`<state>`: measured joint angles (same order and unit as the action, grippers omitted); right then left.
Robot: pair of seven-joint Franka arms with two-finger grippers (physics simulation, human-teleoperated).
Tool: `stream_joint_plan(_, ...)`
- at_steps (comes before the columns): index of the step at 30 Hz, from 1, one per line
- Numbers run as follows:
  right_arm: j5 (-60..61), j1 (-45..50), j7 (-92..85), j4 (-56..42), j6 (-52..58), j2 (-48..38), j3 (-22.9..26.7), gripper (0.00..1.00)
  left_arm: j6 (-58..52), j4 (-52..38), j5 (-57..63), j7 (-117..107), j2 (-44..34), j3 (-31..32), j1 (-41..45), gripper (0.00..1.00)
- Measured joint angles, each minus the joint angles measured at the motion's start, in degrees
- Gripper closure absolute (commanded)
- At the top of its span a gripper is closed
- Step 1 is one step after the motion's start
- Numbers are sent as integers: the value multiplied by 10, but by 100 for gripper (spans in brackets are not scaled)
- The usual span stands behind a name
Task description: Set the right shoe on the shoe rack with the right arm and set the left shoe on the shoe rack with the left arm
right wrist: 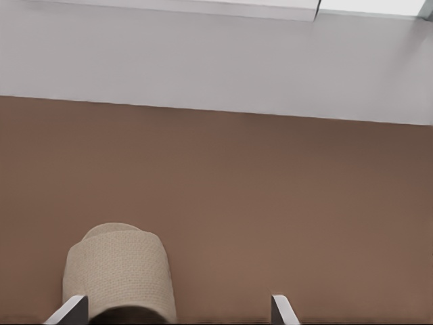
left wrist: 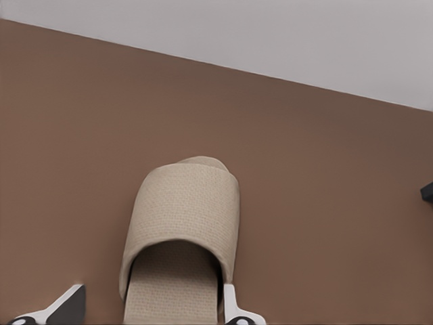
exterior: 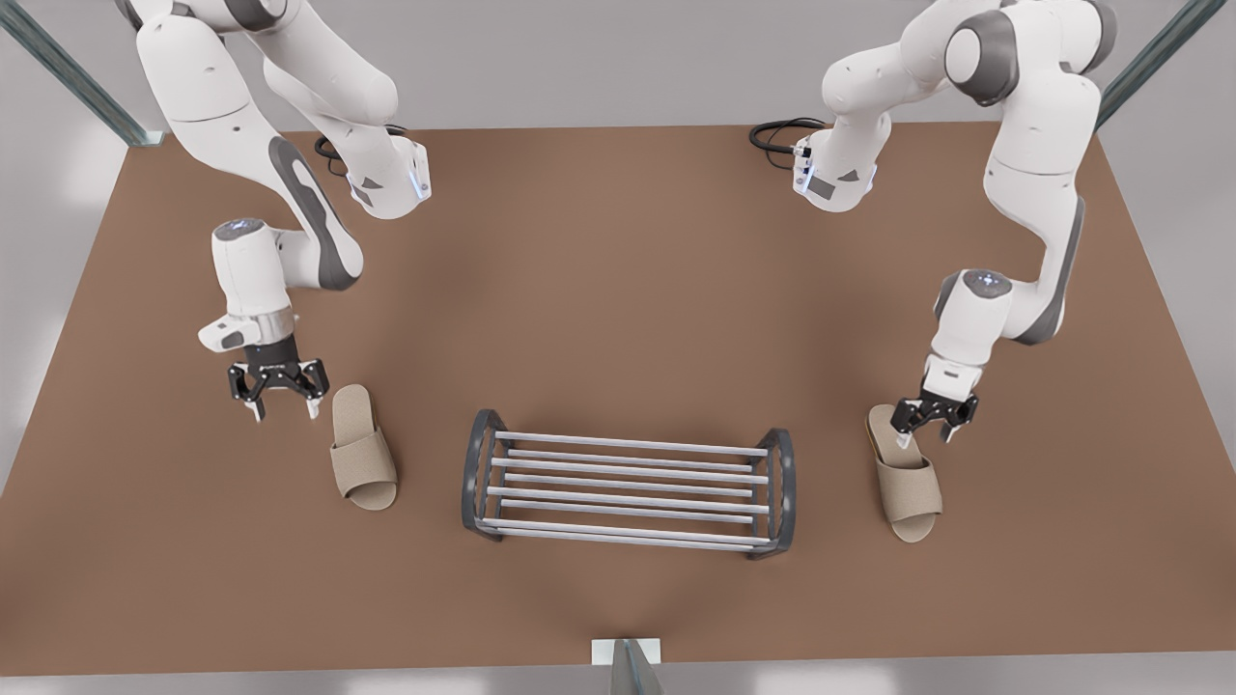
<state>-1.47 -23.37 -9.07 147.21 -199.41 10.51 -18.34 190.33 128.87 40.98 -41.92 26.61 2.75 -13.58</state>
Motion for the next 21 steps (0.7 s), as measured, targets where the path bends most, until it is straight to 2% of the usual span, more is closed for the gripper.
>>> stream_joint_plan(8, -6, -11, -45, -33, -11, 72, 1, 0, 14, -11, -27, -28, 35, -91, 86, 1)
stream_joint_plan(21, -11, -6, -95, -74, -16, 141, -1, 0, 48, -41, -31, -54, 72, -107, 94, 1)
